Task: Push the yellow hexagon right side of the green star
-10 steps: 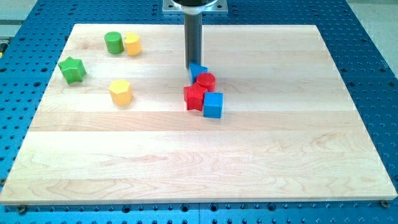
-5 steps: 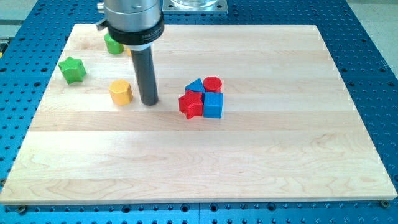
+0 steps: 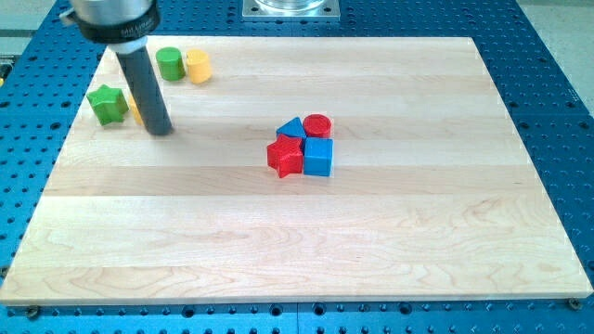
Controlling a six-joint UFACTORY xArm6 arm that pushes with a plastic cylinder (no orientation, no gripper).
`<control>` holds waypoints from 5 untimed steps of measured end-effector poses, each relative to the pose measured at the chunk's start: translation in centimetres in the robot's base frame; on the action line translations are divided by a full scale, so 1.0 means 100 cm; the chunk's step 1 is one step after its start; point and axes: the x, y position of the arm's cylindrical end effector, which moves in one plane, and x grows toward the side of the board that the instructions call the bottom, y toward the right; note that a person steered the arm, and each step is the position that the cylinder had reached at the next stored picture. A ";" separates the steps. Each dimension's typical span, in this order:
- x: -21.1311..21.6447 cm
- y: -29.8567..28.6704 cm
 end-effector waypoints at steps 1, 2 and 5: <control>0.013 -0.006; 0.038 -0.066; -0.059 -0.115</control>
